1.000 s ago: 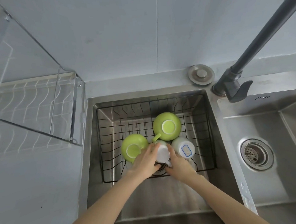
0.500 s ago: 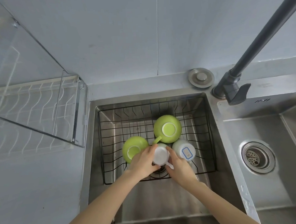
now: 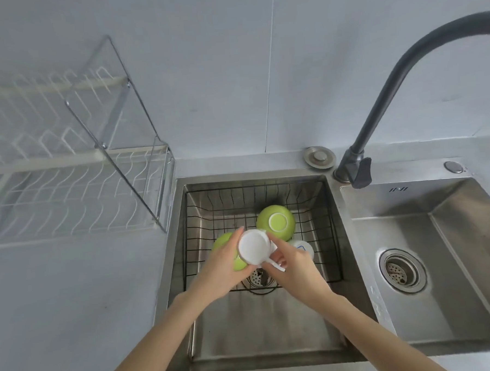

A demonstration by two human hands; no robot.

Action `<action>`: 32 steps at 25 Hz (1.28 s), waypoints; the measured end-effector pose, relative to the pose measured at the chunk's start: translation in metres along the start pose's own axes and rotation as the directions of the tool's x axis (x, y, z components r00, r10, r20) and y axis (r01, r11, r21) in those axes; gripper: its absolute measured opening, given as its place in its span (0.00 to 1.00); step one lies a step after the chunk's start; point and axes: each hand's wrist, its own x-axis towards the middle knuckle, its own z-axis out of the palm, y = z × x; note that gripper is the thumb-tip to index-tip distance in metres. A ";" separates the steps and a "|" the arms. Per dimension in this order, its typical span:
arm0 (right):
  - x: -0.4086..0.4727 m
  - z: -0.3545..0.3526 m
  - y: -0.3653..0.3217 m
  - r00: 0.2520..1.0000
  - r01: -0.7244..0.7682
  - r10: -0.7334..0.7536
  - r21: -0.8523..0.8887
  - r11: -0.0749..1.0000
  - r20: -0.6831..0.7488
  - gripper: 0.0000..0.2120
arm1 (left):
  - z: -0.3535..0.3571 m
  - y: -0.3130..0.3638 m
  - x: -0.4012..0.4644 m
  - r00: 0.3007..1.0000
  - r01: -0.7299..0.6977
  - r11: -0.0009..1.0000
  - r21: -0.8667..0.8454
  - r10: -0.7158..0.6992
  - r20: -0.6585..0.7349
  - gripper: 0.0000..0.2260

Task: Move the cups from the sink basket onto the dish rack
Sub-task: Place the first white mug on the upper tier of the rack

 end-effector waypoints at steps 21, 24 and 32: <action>-0.032 -0.004 -0.226 0.886 0.434 -0.431 -0.025 0.901 -0.170 0.11 | -0.192 0.013 -0.126 0.868 -0.383 0.891 -0.244 0.256 -0.426 0.25; -0.024 -0.003 -0.246 0.852 0.500 -0.512 -0.116 0.858 -0.108 0.17 | -0.222 0.010 -0.129 0.860 -0.420 0.882 -0.214 0.312 -0.404 0.24; 0.018 -0.012 -0.315 0.805 0.574 -0.593 -0.255 0.778 0.003 0.28 | -0.308 0.015 -0.117 0.847 -0.458 0.886 -0.076 0.409 -0.339 0.24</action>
